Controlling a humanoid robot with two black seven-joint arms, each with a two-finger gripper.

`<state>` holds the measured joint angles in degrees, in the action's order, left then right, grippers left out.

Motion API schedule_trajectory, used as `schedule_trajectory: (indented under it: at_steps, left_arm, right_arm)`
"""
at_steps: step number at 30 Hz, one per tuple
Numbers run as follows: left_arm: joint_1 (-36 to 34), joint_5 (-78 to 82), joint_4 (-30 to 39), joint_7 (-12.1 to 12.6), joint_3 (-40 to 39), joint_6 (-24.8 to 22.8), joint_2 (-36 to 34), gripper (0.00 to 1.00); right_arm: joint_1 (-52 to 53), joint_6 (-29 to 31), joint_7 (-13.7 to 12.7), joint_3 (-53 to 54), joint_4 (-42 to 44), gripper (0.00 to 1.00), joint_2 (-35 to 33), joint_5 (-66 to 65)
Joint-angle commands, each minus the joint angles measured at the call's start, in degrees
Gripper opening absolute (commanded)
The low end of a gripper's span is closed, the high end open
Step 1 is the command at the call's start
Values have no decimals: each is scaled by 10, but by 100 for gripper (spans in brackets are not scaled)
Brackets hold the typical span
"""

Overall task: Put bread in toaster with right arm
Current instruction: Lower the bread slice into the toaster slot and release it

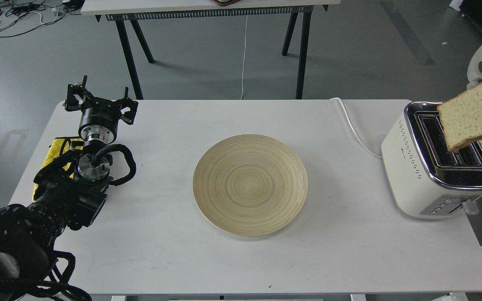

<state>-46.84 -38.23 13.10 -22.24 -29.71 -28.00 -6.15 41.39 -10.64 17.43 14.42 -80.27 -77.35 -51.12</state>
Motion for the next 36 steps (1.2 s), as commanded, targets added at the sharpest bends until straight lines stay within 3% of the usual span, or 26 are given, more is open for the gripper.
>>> schedule_trajectory:
  at_steps: [1,16,20,21,22,23,25,27,36]
  left_arm:
    - [0,0,0,0,0,0,0,100]
    - [0,0,1,0,0,0,0,100]
    - [0,0,0,0,0,0,0,100]
    - [0,0,1,0,0,0,0,100]
    - [0,0,0,0,0,0,0,100]
    - [0,0,0,0,0,0,0,100]
    - [0,0,0,0,0,0,0,100]
    - [0,0,1,0,0,0,0,100]
    - [0,0,0,0,0,0,0,100]
  right_arm:
    - [4,0,0,-18,22,0,24,0]
    - [2,0,-6,-24,56,4,78,-4]
    - [2,0,-6,-24,71,24,101,-4]
    - [3,0,-6,-24,77,34,109,-4]
    - [4,0,-6,-23,81,59,116,0]
    - [5,0,-6,-19,85,71,123,3]
    - [9,0,-6,-18,85,77,134,5]
    - [10,0,-6,-12,82,94,135,7]
    - [11,0,-6,49,23,98,122,57]
